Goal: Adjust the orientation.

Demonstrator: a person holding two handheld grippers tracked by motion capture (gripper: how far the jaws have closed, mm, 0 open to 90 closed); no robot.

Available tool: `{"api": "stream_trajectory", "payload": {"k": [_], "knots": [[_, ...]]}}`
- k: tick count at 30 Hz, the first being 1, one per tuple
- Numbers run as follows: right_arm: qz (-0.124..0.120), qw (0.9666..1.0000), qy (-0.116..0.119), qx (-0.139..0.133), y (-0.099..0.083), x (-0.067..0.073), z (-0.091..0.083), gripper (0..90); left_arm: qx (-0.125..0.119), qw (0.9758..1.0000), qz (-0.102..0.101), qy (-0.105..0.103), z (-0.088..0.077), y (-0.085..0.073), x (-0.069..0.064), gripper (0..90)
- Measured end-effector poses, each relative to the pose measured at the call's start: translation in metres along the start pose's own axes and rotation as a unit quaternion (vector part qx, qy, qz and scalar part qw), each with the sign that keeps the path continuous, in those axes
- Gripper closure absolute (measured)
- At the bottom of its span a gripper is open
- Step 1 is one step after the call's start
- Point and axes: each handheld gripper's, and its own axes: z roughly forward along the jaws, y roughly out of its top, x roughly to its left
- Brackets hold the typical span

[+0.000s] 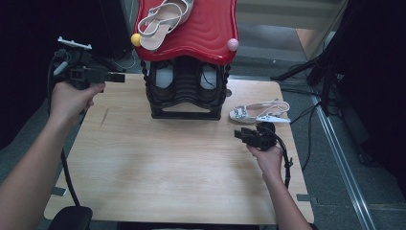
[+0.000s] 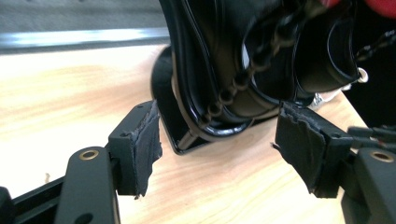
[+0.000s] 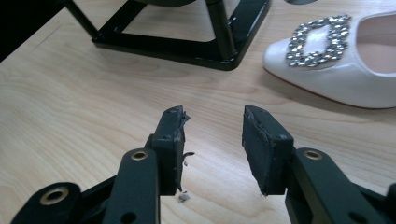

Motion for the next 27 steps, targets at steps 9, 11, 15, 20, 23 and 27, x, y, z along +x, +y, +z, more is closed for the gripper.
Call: {"api": "stream_trajectory", "payload": {"k": [9, 11, 15, 20, 23, 27], "knots": [[0.001, 0.9991, -0.028, -0.033, 0.0, -0.011, -0.003, 73.7, 0.019, 0.9998, 0.002, -0.004, 0.019, -0.032, 0.001, 31.4], [0.018, 0.9989, -0.034, -0.027, 0.0, -0.014, -0.002, 74.2, 0.021, 0.9998, 0.002, -0.007, 0.024, -0.039, 0.0, 31.4], [0.039, 0.9985, -0.036, -0.015, 0.001, -0.022, 0.0, 76.9, 0.026, 0.9996, 0.001, -0.013, 0.031, -0.054, -0.002, 31.4], [0.048, 0.9975, -0.051, -0.006, 0.003, -0.03, 0.001, 85.8, 0.034, 0.9993, 0.004, -0.016, 0.04, -0.072, -0.004, 31.4], [0.053, 0.9972, -0.053, -0.006, 0.003, -0.035, 0.002, 90.0, 0.042, 0.999, 0.011, -0.009, 0.046, -0.08, -0.005, 31.4], [0.06, 0.9967, -0.055, 0.005, 0.003, -0.039, 0.004, 90.0, 0.043, 0.999, 0.011, -0.009, 0.051, -0.09, -0.007, 31.4]]}}
